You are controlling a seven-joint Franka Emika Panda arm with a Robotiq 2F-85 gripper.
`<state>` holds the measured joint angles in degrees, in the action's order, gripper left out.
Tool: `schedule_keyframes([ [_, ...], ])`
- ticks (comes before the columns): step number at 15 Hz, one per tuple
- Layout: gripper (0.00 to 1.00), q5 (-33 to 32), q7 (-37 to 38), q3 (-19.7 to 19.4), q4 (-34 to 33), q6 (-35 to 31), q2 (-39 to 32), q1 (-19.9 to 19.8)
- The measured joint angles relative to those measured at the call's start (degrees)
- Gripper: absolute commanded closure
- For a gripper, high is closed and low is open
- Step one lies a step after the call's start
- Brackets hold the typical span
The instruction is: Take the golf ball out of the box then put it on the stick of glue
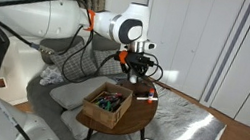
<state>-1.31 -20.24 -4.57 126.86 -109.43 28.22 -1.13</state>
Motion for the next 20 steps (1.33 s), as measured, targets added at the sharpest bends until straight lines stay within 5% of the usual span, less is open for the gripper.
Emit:
schedule_keyframes([
  [3,0.78,1.0,-0.9,-4.1,-6.7,0.1,-3.9,-1.1],
  [6,0.78,8.8,-8.4,-8.3,-14.6,0.0,-10.8,0.3],
  [7,0.53,12.3,-11.1,-9.3,-17.0,0.0,-13.7,0.8],
  [10,0.53,18.2,-15.8,-10.0,-21.0,0.8,-20.8,1.3],
  [11,0.78,18.6,-16.1,-10.0,-21.6,0.8,-22.0,1.5],
  [20,0.78,17.5,-12.0,-6.4,-24.0,-1.9,-28.4,-0.8],
])
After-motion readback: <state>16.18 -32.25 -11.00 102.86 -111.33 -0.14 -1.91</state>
